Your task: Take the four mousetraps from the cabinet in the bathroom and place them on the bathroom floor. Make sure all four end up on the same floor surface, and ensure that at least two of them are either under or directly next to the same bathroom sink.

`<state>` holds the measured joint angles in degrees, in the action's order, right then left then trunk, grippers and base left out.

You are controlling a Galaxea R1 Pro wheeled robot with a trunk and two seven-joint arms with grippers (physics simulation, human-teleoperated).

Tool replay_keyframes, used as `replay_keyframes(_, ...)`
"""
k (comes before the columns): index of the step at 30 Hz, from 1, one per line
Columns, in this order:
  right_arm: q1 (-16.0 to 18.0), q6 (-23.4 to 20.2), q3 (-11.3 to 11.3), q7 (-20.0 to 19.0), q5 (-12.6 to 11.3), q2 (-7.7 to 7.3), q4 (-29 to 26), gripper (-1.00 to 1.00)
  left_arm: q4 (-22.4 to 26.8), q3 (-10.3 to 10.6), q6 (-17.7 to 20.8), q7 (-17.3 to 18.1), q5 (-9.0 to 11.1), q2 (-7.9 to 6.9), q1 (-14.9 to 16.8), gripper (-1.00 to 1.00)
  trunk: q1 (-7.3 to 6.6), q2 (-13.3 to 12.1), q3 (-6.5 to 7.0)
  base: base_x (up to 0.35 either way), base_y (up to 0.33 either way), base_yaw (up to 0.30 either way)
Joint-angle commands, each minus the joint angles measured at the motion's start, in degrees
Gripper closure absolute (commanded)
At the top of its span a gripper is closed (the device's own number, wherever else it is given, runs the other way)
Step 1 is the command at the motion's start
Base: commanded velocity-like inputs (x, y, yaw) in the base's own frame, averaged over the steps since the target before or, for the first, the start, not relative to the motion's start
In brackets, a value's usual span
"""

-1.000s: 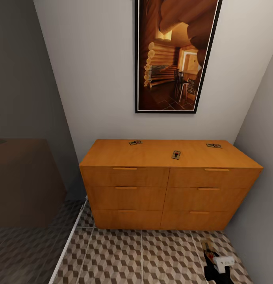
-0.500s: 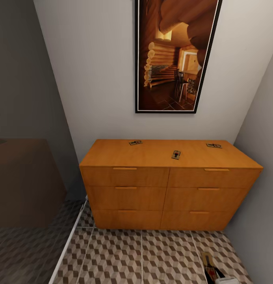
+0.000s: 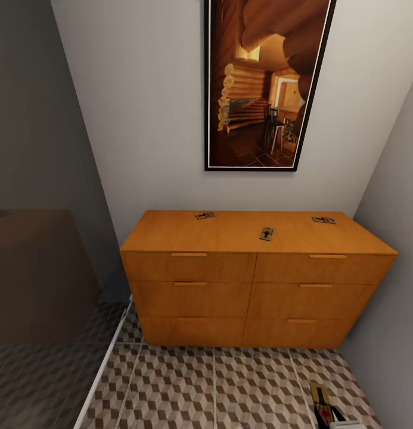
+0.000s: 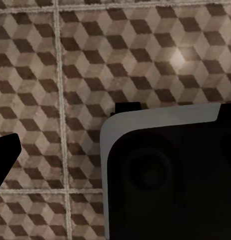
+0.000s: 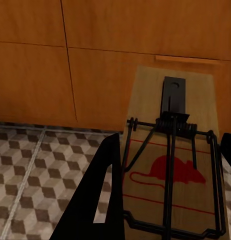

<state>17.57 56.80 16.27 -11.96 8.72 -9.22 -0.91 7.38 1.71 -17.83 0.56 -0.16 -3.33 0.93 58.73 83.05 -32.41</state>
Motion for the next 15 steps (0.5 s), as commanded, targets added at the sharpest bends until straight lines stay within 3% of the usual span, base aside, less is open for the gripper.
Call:
replay_keyframes(1,0.1,0.2,0.5,-0.1,0.5,-0.01,0.0,1.00,0.0,0.1,-0.2,0.1,0.0,-0.02,0.0,-1.00,0.00,0.0,-0.05,0.000,0.000,0.000)
replay_keyframes(15,0.0,-1.3,0.5,0.0,0.5,0.06,0.0,1.00,0.4,0.1,-0.2,-0.2,0.0,0.09,0.0,-1.00,0.00,0.0,-0.05,0.000,0.000,0.000)
